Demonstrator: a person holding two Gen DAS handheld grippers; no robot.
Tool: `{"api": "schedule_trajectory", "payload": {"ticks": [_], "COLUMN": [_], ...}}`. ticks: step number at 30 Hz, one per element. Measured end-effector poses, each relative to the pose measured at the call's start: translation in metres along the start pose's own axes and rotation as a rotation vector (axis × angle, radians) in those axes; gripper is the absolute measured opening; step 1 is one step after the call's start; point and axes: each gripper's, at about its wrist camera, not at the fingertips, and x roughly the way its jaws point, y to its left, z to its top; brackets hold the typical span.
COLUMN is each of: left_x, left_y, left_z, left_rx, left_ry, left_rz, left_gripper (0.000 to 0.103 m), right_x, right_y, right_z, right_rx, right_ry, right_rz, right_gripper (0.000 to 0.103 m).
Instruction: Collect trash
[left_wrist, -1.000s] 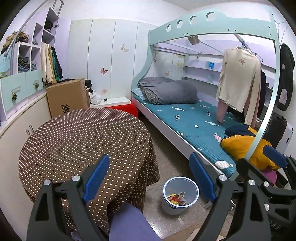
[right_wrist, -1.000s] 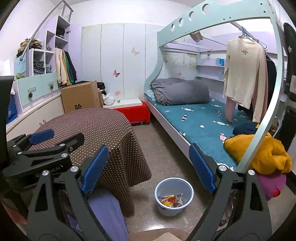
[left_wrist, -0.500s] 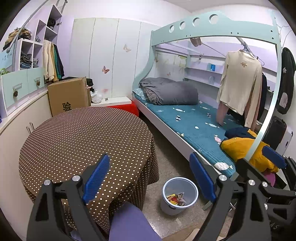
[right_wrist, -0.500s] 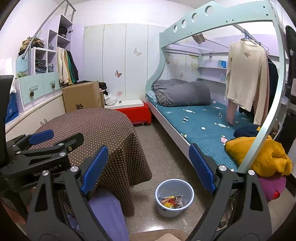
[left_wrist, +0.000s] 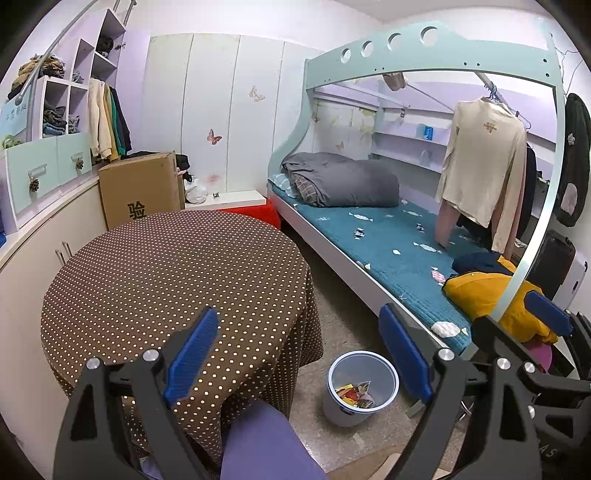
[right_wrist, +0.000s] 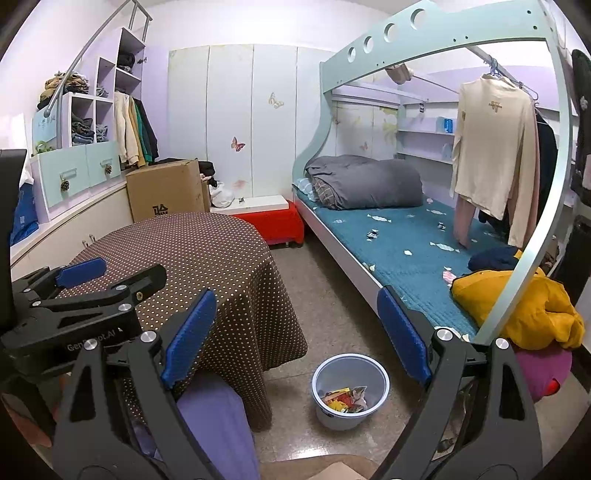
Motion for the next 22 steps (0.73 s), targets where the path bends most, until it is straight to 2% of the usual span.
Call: {"api": "schedule_trajectory", "payload": {"ticks": [22], "left_x": [0.011], "left_y": [0.000], "left_z": [-0.002], "left_rx": [0.001], "left_ry": [0.034], "left_rz": [0.026], "left_gripper": [0.087], "right_x": [0.010], "right_y": [-0.004], "right_z": [-0.001], "right_rx": [0.004], "right_ry": [0.019], "right_rz": [0.031], "right_gripper": [0.087]}}
